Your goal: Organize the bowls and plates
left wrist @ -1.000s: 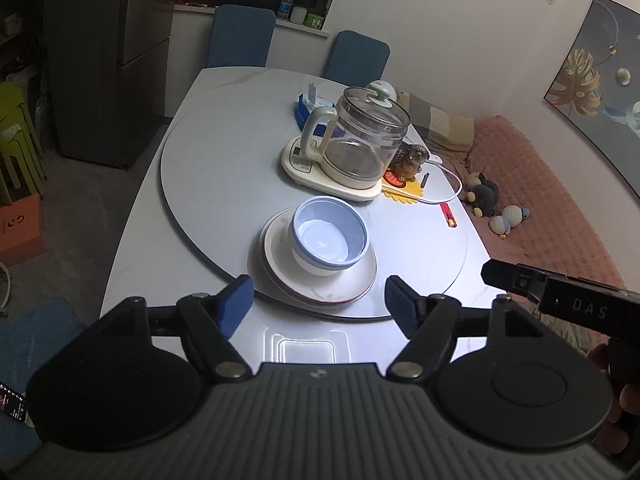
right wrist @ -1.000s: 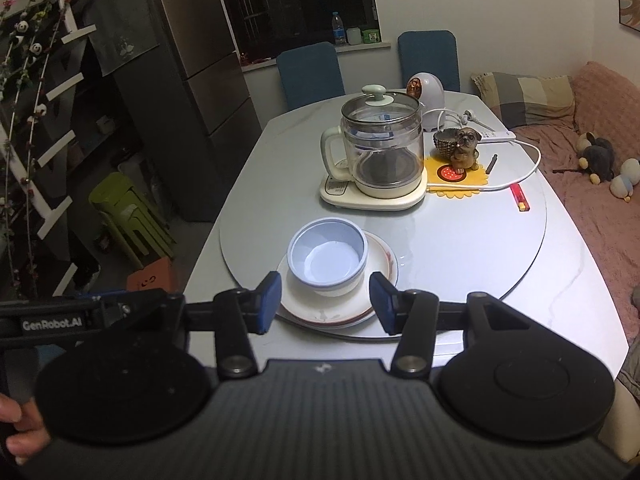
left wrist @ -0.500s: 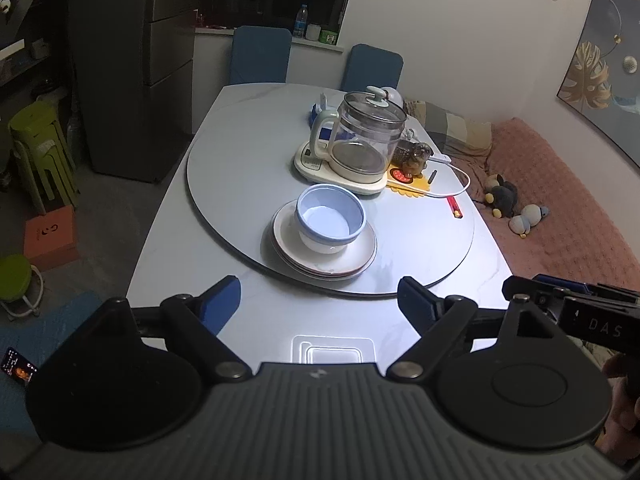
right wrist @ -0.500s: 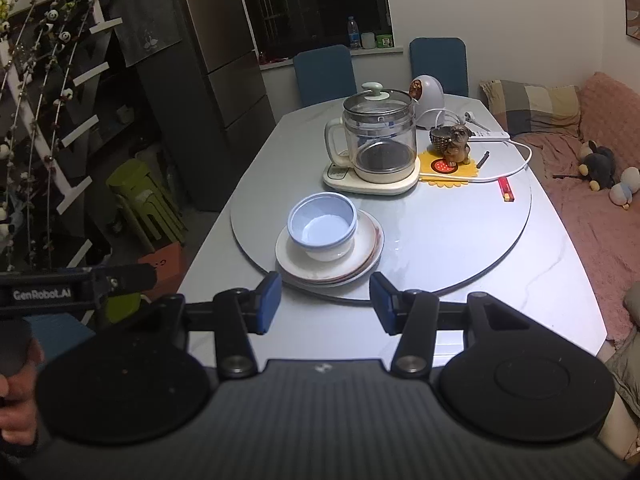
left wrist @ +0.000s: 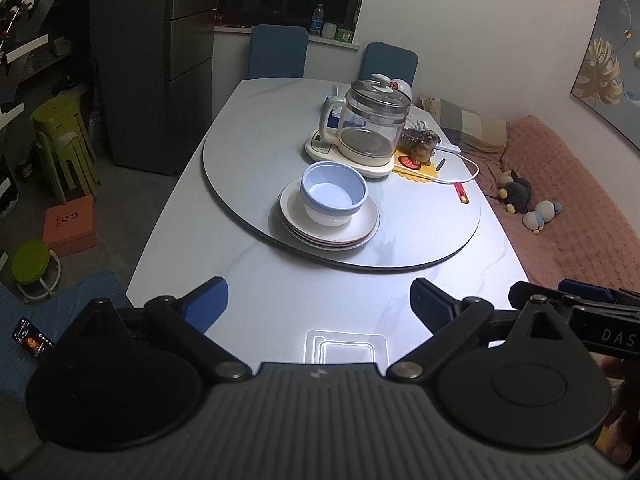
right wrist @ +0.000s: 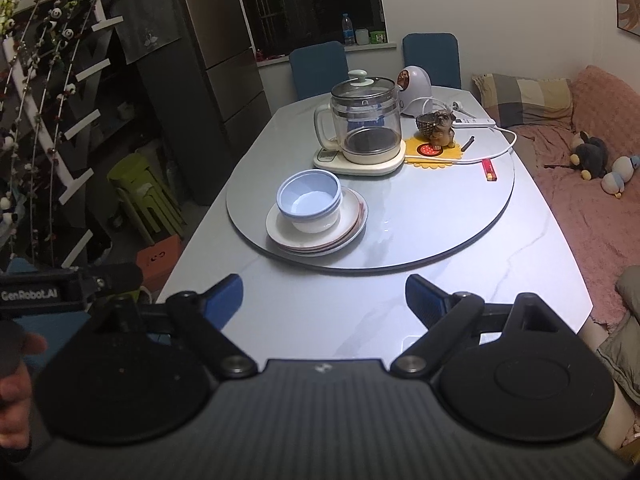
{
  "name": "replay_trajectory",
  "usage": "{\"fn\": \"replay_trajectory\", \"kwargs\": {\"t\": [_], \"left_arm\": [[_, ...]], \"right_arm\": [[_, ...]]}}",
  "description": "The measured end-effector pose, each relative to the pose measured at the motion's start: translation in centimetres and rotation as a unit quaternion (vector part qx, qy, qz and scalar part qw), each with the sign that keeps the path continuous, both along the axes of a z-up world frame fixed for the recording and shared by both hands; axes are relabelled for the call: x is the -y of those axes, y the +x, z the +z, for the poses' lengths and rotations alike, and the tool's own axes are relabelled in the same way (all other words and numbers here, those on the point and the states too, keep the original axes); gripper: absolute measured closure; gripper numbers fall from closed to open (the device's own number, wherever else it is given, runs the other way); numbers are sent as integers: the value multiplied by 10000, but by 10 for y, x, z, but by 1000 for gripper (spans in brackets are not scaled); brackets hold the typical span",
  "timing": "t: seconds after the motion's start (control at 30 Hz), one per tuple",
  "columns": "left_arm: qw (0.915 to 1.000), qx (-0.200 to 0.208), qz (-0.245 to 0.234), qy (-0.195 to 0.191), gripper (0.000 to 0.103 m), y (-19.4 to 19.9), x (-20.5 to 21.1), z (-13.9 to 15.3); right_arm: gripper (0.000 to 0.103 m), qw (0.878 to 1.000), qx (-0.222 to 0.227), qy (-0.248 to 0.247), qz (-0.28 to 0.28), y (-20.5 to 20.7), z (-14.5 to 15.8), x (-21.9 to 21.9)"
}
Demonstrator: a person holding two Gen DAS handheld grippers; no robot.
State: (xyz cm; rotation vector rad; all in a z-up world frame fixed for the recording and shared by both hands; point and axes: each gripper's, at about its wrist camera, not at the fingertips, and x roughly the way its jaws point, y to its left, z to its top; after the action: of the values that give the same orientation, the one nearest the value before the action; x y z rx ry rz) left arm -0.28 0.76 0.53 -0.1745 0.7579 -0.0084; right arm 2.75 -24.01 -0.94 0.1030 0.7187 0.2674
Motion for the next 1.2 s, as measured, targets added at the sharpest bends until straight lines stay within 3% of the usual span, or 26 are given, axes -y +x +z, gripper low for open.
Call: {"fn": "replay_trajectory", "kwargs": {"t": [0.33, 1.2], "left_arm": [[9995, 95, 80, 279, 4, -13, 18, -6], [9995, 50, 161, 250, 4, -15, 7, -6]], "right_arm": [[14, 10000, -26, -79, -54, -9, -7, 7], [14, 10000, 17, -52, -56, -5, -5, 9]]}}
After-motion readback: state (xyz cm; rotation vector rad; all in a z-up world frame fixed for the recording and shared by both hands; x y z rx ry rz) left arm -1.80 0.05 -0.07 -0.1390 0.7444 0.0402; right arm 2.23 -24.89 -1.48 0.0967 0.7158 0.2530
